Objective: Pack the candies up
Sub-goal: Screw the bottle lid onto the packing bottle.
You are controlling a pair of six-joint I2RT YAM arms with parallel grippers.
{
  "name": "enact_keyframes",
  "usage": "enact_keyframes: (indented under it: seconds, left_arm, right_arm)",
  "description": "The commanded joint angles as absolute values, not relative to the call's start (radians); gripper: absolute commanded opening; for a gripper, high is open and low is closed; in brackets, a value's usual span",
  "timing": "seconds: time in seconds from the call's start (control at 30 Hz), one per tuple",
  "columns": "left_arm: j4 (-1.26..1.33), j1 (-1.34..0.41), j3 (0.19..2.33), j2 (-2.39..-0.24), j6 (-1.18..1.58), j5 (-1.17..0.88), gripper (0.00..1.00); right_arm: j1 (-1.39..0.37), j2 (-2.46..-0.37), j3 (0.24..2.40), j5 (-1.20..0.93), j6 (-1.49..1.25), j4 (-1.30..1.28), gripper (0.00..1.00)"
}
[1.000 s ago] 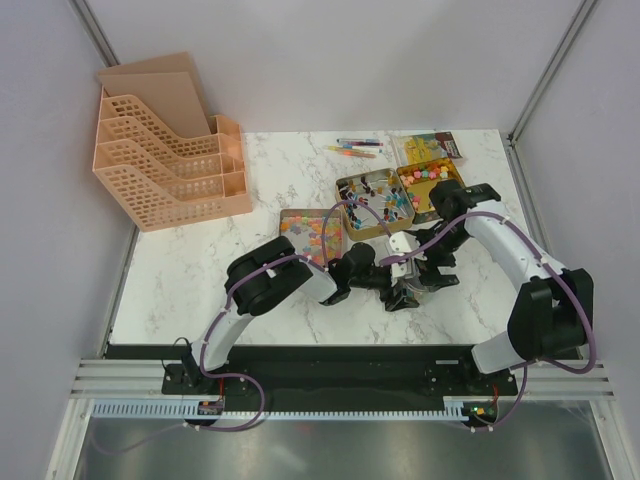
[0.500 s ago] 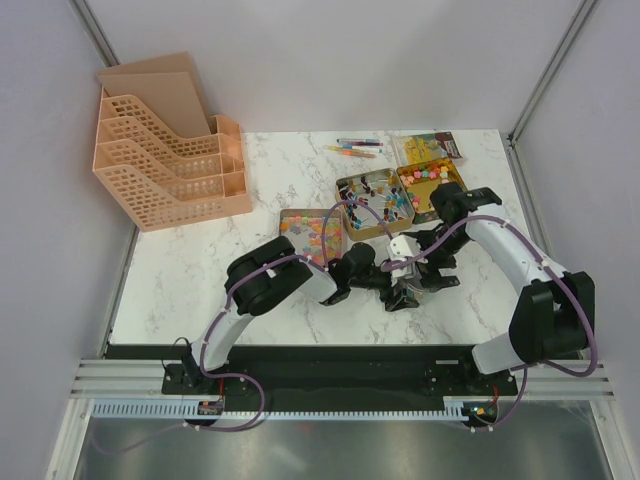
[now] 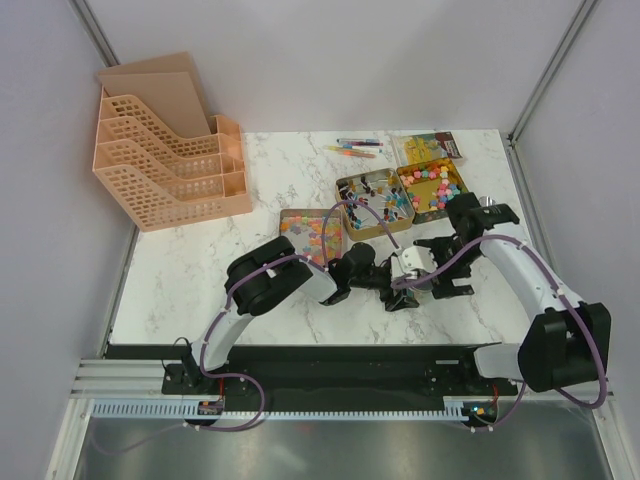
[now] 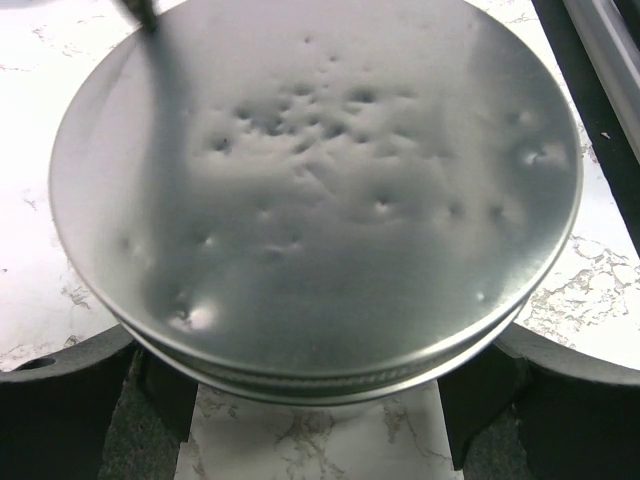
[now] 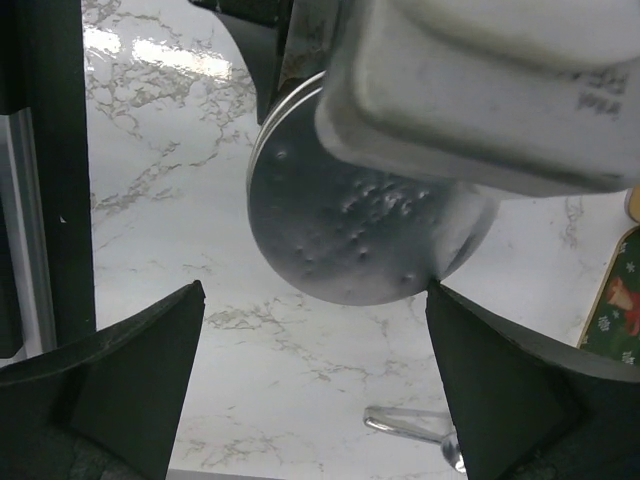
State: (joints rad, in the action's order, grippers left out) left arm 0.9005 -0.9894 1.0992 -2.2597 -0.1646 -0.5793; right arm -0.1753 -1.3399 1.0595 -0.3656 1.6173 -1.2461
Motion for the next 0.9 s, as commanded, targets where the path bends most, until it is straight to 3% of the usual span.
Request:
enact_keyframes:
  seconds: [0.0, 0.2, 0.4, 0.87]
  left_arm:
    - [0.692, -0.966, 1.046, -2.309, -0.147, -0.532, 0.02]
    - [0.69, -0.966, 1.048, -2.31, -0.149, -0.534, 0.02]
    - [0.678, -0.965, 1.058, -2.315, -0.163, -0.545, 0.02]
    - [0.664, -0.965, 1.051, -2.307, -0.184, -0.541, 0.02]
  right_arm:
    - [-0.169, -1.284, 1.012, -0.321, 1.563, -1.46, 0.98]
    - [-0.135, -1.201, 1.018, -0.307, 1.529, -1.459, 0.98]
    - [-0.06, -1.373, 1.195, -0.489, 1.528, -1.446, 0.98]
    - [-0.107, -1.512, 1.224, -0.497, 1.951, -1.459, 0.98]
